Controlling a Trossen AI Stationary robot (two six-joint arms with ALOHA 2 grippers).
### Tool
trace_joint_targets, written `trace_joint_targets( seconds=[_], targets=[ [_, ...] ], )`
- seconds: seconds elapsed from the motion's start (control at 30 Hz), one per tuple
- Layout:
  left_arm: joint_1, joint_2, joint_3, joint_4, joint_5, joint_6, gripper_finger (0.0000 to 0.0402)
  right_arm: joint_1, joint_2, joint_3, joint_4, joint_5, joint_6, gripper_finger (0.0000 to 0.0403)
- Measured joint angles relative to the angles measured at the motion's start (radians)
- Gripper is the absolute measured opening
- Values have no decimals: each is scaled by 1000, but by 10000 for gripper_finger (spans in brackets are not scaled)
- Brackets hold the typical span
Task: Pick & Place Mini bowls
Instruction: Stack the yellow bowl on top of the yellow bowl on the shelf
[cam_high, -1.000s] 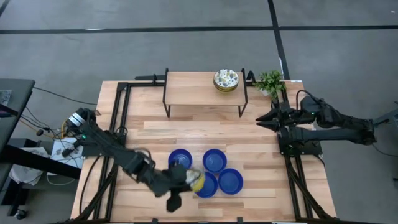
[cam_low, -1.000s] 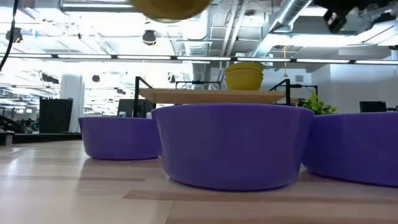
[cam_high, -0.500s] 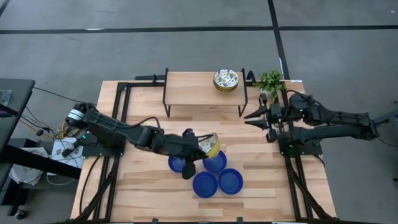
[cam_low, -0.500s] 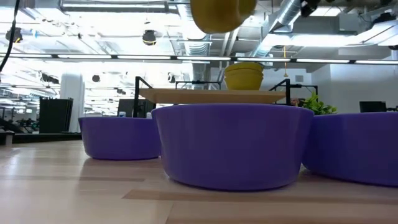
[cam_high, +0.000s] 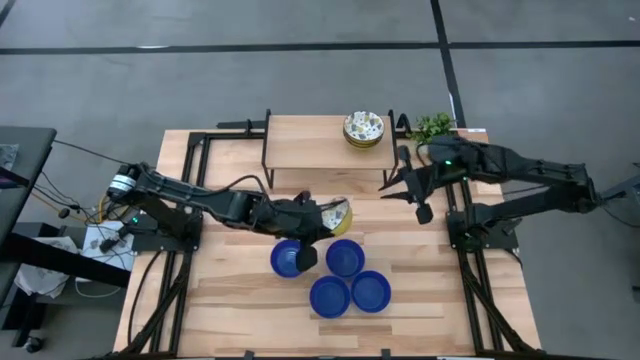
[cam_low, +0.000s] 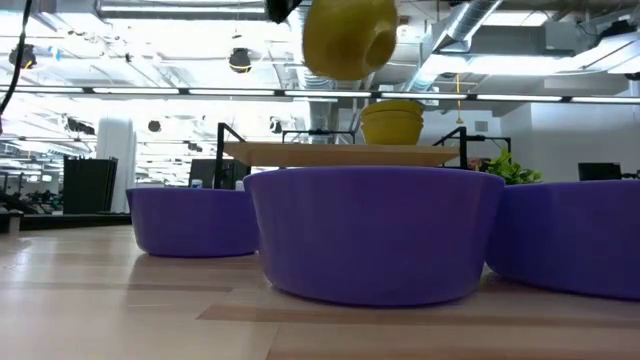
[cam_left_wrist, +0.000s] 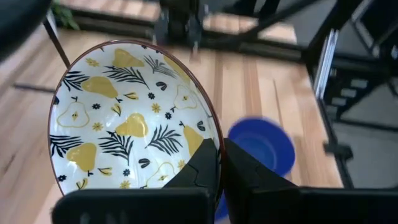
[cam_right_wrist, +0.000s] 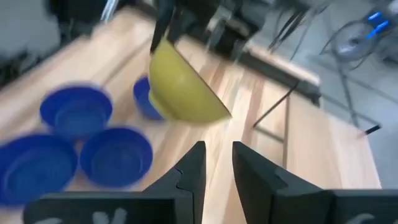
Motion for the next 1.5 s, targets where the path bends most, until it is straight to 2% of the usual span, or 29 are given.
trace_joint_targets(
  seconds=[0.2,0.47,0.8,1.0,1.27,1.5],
  targets=[
    [-27,0,0,-71,-3,1,6,0,133,139,-156,1,-137,70],
    [-67,0,0,-214,-68,2,6,29,274,168,-156,-1,-278,76],
    [-122,0,0,-292,-80,34,7,110,407,170,-46,2,-407,134],
    [-131,0,0,-323,-73,35,7,142,478,232,-39,6,-514,159],
    [-131,0,0,-357,-95,39,7,158,584,333,-18,8,-534,161],
    [-128,0,0,-359,-111,69,7,162,615,348,-10,0,-539,148]
  ],
)
